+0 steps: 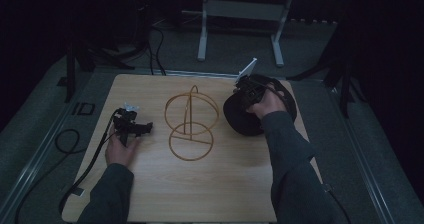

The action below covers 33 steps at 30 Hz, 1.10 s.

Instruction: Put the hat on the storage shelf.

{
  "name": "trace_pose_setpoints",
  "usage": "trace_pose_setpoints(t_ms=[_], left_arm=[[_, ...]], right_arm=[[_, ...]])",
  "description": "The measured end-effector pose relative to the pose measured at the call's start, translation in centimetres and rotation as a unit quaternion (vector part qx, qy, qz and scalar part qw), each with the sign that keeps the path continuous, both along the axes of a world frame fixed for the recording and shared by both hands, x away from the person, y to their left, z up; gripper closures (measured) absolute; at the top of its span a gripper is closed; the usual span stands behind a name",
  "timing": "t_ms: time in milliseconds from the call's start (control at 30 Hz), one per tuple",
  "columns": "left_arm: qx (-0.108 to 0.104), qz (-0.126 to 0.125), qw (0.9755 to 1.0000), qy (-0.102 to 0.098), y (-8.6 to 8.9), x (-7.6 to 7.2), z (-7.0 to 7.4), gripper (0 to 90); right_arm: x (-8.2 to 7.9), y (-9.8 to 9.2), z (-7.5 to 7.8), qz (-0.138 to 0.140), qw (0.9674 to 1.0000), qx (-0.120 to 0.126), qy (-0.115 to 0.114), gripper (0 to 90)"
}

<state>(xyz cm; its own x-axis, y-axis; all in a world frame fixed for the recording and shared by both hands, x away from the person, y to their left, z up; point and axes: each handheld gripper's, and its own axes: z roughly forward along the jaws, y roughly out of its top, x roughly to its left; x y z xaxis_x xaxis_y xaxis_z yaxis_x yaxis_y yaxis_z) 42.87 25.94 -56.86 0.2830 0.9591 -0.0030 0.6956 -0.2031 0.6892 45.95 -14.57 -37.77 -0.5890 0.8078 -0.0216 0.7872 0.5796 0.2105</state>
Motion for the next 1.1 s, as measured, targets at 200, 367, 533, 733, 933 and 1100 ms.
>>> trace_pose_setpoints(t_ms=[200,367,533,733,933,1100], left_arm=[[0.000,0.000,1.0000,0.000,0.0,0.0,0.0,3.2],[0.000,0.000,1.0000,0.000,0.0,0.0,0.0,3.2],[0.000,0.000,1.0000,0.000,0.0,0.0,0.0,3.2],[0.000,0.000,1.0000,0.000,0.0,0.0,0.0,3.2],[0.000,0.000,1.0000,0.000,0.0,0.0,0.0,3.2],[0.000,0.000,1.0000,-0.001,0.0,0.0,0.0,3.2]], right_arm=[[-0.2,0.2,1.5,0.026,0.9997,-0.003,0.004,79.3],[-0.3,0.2,2.6,0.041,0.9992,0.003,0.004,79.2],[-0.8,0.7,3.8,0.061,0.9981,-0.012,0.001,79.2],[-1.3,1.0,4.9,0.077,0.9970,-0.012,-0.002,79.1],[-1.5,1.0,6.1,0.087,0.9961,-0.013,-0.006,79.1],[-1.6,0.9,7.3,0.094,0.9955,-0.005,-0.011,79.0]])
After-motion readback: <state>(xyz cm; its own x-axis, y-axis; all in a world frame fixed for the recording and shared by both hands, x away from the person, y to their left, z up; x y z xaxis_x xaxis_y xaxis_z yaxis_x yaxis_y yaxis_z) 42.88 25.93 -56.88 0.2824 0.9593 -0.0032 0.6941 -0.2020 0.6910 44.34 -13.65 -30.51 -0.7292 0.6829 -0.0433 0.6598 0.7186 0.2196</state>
